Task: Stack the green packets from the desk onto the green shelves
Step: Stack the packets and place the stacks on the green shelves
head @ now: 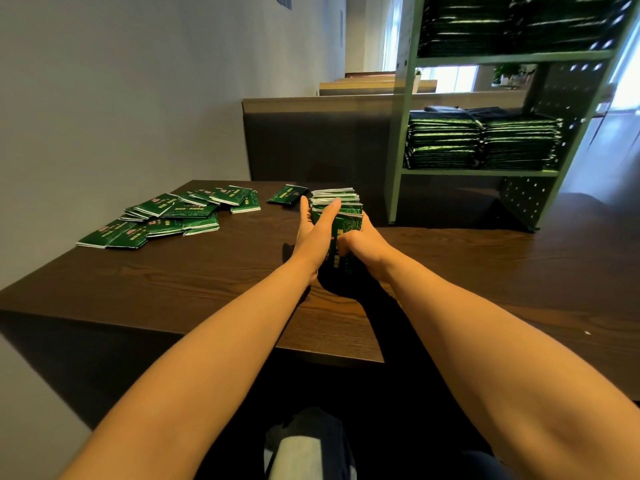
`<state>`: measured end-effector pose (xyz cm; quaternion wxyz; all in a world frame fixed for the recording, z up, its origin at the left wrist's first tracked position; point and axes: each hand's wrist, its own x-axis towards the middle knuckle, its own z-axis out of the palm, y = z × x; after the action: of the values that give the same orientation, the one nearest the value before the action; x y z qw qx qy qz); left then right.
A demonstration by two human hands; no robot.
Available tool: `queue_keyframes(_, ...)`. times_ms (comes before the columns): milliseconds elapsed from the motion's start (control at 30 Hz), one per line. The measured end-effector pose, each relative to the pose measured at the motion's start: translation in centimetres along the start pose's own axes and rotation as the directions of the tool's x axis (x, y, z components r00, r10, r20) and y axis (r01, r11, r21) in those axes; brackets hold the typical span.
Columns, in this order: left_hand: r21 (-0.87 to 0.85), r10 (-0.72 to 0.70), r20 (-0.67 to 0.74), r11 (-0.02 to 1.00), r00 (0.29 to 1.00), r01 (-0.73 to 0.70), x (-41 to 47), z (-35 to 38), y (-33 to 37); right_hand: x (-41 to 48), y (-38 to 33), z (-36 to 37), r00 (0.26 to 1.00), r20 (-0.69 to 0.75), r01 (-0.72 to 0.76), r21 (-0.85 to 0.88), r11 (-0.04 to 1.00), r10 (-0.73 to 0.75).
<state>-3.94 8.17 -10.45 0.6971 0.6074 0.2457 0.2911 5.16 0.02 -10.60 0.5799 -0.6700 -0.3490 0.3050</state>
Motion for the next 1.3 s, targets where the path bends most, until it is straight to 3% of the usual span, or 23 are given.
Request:
queue_keyframes(200,-0.041,0.014,-0.159,0.999,0.987,-0.021,-0.2,1.2,1.0,-0.1,0.5,0.5,0.999,-0.009,0.046,-0.076,0.996,-0.047)
queue_keyframes(333,-0.001,-0.006,-0.240,1.000,0.971,0.006,0.4,1.6,1.5,0.0,0.8,0.4,0.999,-0.037,-0.022,-0.086,0.996,0.019)
queue_keyframes(533,-0.020,-0.044,-0.224,0.999,0.974,0.040,0.3,0.8,1.5,-0.5,1.1,0.3,0.999,0.017,0.043,-0.259,0.965,-0.039)
queue_keyframes(667,-0.235,-0.214,-0.117,0.955,0.970,0.182,0.0,-0.1,2.5,-1.0,-0.2,-0.3,0.987,-0.075,0.109,-0.361,0.926,-0.145)
queue_keyframes(767,-0.277,-0.254,-0.092,0.935,0.963,0.220,-0.3,-0.8,2.9,-1.5,-2.0,-1.1,0.982,-0.063,0.122,-0.505,0.855,-0.178)
queue_keyframes(800,-0.245,-0.253,-0.145,0.946,0.956,0.213,-0.3,-1.0,2.8,-1.7,-2.6,-1.4,0.984,-0.043,0.116,-0.567,0.816,-0.170)
queue_keyframes(867,-0.145,-0.131,-0.311,0.985,0.941,0.089,-0.4,-1.2,2.9,-2.0,-3.7,-2.2,0.991,0.001,0.099,-0.683,0.723,-0.134)
queue_keyframes(933,0.084,0.159,-0.301,0.987,0.940,-0.140,-0.7,-1.0,3.6,-2.0,-4.8,-2.9,0.996,0.050,0.088,-0.801,0.592,-0.079)
queue_keyframes(1000,0.365,0.370,-0.035,0.869,0.928,-0.333,-0.8,-1.2,4.2,-1.9,-5.5,-3.4,0.997,0.082,0.068,-0.889,0.453,0.011)
queue_keyframes(1033,0.496,0.382,0.136,0.773,0.914,-0.396,-0.6,-1.4,4.4,-1.8,-5.8,-3.6,0.994,0.089,0.056,-0.917,0.395,0.065)
queue_keyframes(1100,0.729,0.189,0.393,0.532,0.900,-0.430,-0.2,-1.7,4.8,-1.8,-6.0,-3.8,0.983,0.096,0.041,-0.944,0.328,0.153)
queue_keyframes(1167,0.851,-0.050,0.487,0.251,0.872,-0.461,0.0,-1.5,5.0,-1.7,-6.1,-3.9,0.974,0.101,0.030,-0.946,0.324,0.205)
queue_keyframes(1233,0.867,-0.136,0.494,0.005,0.859,-0.498,-0.1,-0.9,4.8,-1.6,-6.0,-3.7,0.963,0.106,0.019,-0.944,0.329,0.248)
queue_keyframes(1300,0.868,-0.135,0.476,-0.087,0.869,-0.489,0.2,-0.5,4.3,-1.3,-5.6,-3.6,0.958,0.094,0.008,-0.952,0.305,0.271)
